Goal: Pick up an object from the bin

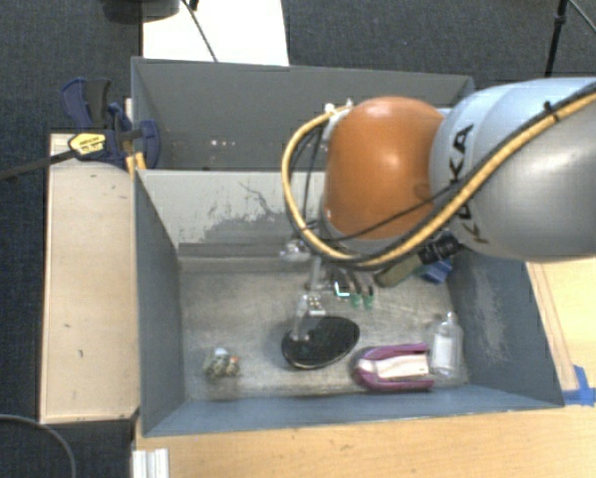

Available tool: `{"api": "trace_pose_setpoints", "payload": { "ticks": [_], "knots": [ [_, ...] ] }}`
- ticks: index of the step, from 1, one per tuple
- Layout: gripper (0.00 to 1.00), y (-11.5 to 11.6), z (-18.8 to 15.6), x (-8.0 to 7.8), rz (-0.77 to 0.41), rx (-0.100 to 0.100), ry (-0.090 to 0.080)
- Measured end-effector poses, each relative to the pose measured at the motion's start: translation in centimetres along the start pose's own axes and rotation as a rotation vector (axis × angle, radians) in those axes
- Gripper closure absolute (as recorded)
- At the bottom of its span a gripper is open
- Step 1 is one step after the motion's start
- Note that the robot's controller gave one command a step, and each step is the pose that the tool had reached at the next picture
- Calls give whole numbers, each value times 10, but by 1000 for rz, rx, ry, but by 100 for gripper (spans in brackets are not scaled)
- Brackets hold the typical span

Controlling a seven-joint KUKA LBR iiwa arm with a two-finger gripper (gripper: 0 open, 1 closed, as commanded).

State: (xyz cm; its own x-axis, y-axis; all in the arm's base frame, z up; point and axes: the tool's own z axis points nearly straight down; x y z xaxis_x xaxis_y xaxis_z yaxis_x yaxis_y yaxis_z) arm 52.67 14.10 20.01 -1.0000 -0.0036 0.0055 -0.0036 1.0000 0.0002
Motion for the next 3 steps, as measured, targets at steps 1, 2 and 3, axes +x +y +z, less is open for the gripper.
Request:
{"api": "trace_pose_setpoints", "payload": {
  "ticks": [1, 2, 3],
  "knots": [
    [0, -47, 108, 37, -319, 1, -1],
    [100, -46, 106, 36, -314, 0, -6],
    [100, -60, -41, 24, -368, 2, -16]
  ]
}}
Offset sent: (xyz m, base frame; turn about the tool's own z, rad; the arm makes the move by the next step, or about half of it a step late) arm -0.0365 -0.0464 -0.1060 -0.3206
